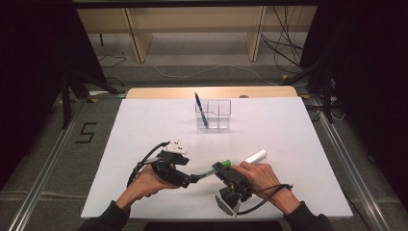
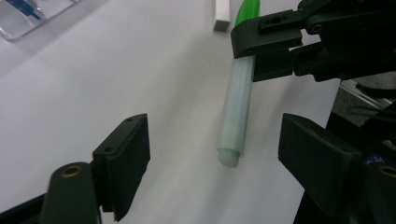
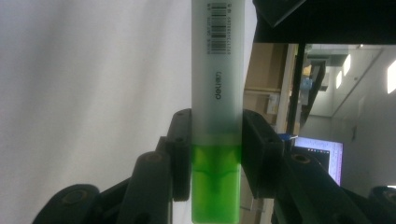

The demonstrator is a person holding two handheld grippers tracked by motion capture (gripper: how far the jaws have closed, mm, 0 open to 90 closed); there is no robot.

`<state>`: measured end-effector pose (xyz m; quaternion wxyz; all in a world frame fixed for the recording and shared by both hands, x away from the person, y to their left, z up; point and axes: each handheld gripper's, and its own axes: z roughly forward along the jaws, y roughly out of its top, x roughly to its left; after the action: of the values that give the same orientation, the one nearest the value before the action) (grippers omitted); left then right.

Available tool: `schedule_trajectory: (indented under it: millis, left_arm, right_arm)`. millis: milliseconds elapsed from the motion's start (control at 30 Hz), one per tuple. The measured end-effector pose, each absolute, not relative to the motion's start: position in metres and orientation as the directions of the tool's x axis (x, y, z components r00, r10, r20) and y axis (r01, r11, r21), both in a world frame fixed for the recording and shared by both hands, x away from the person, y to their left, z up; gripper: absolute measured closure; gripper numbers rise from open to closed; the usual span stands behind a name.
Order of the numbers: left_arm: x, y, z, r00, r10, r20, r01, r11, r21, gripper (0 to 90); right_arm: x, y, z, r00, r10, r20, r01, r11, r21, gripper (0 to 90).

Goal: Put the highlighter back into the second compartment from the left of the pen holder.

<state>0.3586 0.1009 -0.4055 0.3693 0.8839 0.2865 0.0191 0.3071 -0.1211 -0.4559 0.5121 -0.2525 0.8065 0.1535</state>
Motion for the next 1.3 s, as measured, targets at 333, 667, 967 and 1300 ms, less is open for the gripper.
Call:
schedule_trajectory:
  millis: [333, 667, 967, 1300]
  left_arm:
    - [0.367, 0.082, -0.408, 0.860, 0.467, -0.205, 0.494, -0.662, 0.563, 32.1]
    - [0.375, 0.076, -0.408, 0.865, 0.441, -0.239, 0.498, -0.699, 0.512, 39.5]
    - [0.375, 0.068, -0.414, 0.873, 0.420, -0.248, 0.488, -0.730, 0.479, 46.1]
    - [0.379, 0.064, -0.418, 0.879, 0.396, -0.265, 0.476, -0.755, 0.451, 55.3]
  right_arm:
    - [0.303, -0.118, -0.460, -0.309, -0.287, -0.907, -0.586, 0.808, -0.056, 67.3]
    - [0.301, -0.118, -0.461, -0.295, -0.306, -0.905, -0.609, 0.790, -0.068, 67.3]
    - [0.297, -0.114, -0.465, -0.266, -0.337, -0.903, -0.627, 0.772, -0.104, 67.3]
    - [0.296, -0.113, -0.467, -0.258, -0.348, -0.901, -0.642, 0.759, -0.109, 67.3]
